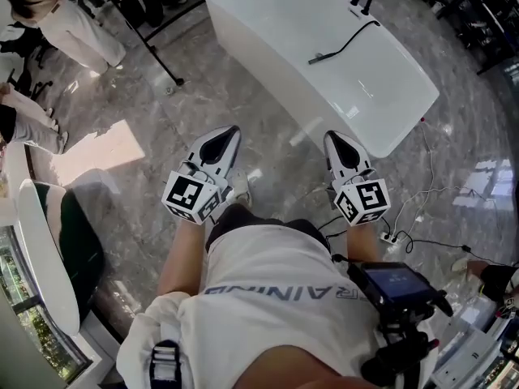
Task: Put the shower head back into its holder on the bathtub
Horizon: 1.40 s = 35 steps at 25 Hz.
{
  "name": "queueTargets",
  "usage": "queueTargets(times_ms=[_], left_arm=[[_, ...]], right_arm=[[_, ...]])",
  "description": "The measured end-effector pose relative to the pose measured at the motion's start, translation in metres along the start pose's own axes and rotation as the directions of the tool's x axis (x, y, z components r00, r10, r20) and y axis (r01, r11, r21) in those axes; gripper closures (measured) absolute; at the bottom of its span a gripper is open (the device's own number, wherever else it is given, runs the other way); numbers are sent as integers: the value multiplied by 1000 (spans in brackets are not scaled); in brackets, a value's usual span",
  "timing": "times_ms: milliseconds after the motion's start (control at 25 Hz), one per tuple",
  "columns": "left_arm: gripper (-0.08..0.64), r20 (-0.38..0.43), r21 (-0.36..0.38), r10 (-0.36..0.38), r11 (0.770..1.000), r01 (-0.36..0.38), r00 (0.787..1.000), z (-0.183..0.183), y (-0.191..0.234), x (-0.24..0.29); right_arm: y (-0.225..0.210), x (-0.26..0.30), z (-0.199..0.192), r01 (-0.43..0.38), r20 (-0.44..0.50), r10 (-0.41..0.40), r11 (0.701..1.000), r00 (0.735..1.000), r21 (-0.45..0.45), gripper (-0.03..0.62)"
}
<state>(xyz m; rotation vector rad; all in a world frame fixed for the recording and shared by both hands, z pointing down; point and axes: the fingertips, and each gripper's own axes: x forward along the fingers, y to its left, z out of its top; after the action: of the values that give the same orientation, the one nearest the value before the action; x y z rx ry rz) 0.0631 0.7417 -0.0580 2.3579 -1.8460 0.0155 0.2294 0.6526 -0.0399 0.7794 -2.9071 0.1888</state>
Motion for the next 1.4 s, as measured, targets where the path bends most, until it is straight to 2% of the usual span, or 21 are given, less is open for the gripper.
queueTargets(times_ms=[320,640,880,1120,1400], left_arm=[[543,-14,11,-12,1000,12,1000,16,88,50],[543,-34,-16,-17,1000,17,999,18,192,68],[543,-29,1,-38,999,38,999,21,253,79],[543,-37,-14,-69,998,69,997,21,286,108],[543,-51,-13,-105,994,105,993,26,299,157]], right_arm=[[-17,100,22,4,-22,-4,1000,1000,-6,580],[-10,201,35,10,-46,-12,1000,999,-27,580],[-5,256,41,32,-34,-34,999,999,-33,580],[-21,291,43,69,-49,-70,997,996,-24,580],[-58,321,49,89,-47,-89,996,995,-5,580]])
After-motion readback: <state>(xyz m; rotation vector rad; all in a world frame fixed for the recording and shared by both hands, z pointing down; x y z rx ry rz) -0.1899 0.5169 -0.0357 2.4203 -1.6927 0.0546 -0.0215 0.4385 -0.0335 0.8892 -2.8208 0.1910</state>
